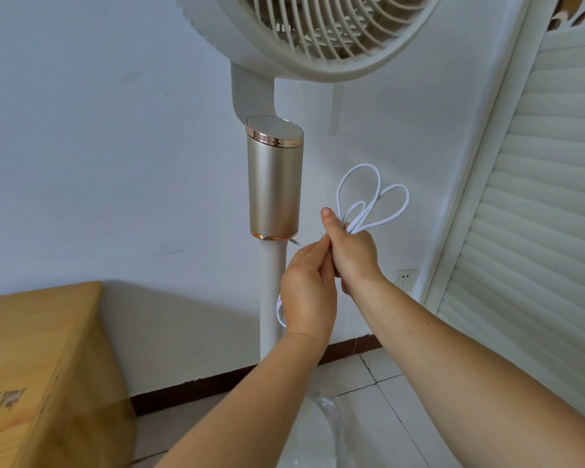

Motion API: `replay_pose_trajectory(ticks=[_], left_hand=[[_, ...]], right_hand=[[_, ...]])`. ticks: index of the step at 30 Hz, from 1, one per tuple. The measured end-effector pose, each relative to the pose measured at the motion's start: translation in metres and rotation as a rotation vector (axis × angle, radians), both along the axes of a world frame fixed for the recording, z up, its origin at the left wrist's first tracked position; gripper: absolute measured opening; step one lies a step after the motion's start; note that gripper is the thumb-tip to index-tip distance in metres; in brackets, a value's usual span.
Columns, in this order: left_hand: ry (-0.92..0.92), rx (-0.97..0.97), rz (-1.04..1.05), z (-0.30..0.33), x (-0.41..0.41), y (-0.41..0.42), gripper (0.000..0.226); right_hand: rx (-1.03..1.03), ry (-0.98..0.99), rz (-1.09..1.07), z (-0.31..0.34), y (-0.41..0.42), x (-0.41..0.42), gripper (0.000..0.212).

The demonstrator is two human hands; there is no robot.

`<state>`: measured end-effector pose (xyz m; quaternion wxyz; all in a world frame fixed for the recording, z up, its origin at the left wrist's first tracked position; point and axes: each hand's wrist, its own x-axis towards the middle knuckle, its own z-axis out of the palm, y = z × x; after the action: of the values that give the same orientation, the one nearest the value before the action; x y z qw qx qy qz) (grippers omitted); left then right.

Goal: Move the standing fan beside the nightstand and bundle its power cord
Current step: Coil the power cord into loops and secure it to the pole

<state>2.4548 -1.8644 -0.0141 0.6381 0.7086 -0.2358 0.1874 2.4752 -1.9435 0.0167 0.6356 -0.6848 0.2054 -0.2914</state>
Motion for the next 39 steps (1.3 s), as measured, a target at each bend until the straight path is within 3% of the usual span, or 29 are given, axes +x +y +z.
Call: replay_pose_trajectory(ticks=[5, 17, 21, 27, 33, 39], left_hand=[[0.023, 0.089, -0.013, -0.002, 0.001, 0.003, 0.03], [0.011, -0.016, -0.088, -0.001, 0.001, 0.002, 0.036], [-0.053, 0.087, -0.037, -0.001, 0.003, 0.002, 0.038], [0.006, 0.153, -0.032, 0.001, 0.008, 0.001, 0.034], [-0.083, 0.256, -0.017, 0.01, 0.015, 0.002, 0.029], [-0.091, 0.176, -0.036, 0.01, 0.018, 0.002, 0.03]], right_hand=[[-0.049, 0.01, -0.015, 0.001, 0.0, -0.004, 0.046], [-0.124, -0.095, -0.088, 0.003, 0.001, -0.004, 0.046], [-0.131, -0.12, -0.097, 0.001, 0.001, -0.003, 0.044], [-0.186, -0.165, -0.089, 0.003, -0.001, -0.002, 0.031], [-0.177, -0.14, -0.079, 0.004, -0.01, -0.001, 0.033], [-0.152, -0.129, -0.06, 0.006, -0.009, 0.001, 0.037]])
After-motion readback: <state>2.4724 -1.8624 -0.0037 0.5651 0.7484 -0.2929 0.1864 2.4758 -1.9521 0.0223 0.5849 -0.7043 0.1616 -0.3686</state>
